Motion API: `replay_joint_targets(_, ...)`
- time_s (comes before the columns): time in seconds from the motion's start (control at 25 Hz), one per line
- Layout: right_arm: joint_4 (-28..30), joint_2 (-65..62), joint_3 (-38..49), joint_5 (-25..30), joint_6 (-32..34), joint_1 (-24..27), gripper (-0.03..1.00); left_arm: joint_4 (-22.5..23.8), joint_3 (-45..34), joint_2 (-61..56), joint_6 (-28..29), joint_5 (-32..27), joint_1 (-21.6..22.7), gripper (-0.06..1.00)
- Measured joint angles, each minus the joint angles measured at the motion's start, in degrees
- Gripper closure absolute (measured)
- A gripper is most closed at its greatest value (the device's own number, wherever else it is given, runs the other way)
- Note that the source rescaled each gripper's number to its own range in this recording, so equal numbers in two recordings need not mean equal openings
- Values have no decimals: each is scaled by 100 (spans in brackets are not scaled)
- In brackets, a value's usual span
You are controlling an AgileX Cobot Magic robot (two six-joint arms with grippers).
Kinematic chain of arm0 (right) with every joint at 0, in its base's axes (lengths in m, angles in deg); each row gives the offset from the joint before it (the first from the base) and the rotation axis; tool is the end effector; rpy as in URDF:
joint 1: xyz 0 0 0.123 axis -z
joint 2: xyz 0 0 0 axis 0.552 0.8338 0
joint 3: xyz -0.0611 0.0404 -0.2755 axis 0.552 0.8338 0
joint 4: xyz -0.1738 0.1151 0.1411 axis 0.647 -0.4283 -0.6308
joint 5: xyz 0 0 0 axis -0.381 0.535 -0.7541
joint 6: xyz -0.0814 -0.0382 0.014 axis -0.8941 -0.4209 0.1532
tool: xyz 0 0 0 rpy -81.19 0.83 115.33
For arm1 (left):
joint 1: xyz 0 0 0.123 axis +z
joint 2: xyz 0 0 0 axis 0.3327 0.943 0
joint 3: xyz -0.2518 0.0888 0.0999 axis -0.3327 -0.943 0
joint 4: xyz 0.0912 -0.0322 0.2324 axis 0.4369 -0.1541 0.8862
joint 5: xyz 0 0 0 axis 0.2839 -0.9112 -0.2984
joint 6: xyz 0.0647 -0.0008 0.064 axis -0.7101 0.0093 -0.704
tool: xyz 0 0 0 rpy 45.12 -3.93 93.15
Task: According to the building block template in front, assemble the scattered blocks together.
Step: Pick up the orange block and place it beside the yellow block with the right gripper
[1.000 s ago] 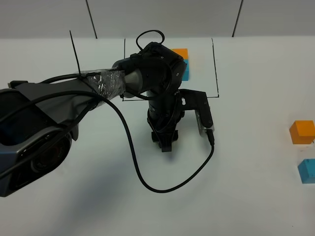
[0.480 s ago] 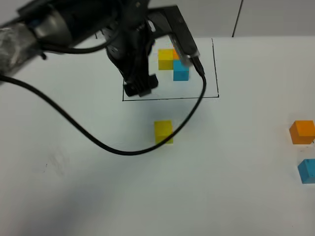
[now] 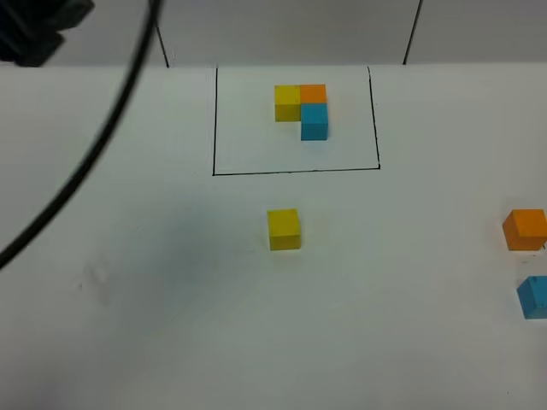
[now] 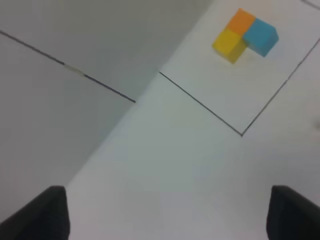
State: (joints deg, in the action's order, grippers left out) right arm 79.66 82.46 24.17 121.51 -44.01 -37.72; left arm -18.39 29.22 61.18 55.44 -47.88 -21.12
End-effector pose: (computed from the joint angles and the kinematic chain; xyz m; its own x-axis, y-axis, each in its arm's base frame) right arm -0.0065 -0.0051 0.2776 -0.4472 -0.1115 -0.8874 -0.0638 0.9936 -0.0927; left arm 0.1969 -0.1273 0.5000 -0.2558 0.7122 -0.6536 0.5482 0.6638 0.5087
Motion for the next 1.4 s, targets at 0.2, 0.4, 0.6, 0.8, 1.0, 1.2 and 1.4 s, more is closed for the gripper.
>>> replay_joint_targets(0.2,0,0,0,0,0,0,97,-394,-1098,-1727,217,0,0,26)
replay_joint_targets(0.4,0,0,0,0,0,0,97,-431,-2356,-3603,218,-5,0,26)
replay_joint_targets(0.6,0,0,0,-4,0,0,97,-807,-3234,-5177,213,-5,77,26)
replay_joint_targets(0.8,0,0,0,-4,0,0,97,-1358,-3872,-6214,-47,-5,637,26)
replay_joint_targets(1.0,0,0,0,-4,0,0,97,-2113,-4256,-6682,-127,-5,1677,26)
replay_joint_targets(1.2,0,0,0,-4,0,0,97,-2538,-4648,-7023,160,-5,2711,26)
replay_joint_targets(1.4,0,0,0,-4,0,0,97,-2554,-5424,-7286,663,99,3387,26)
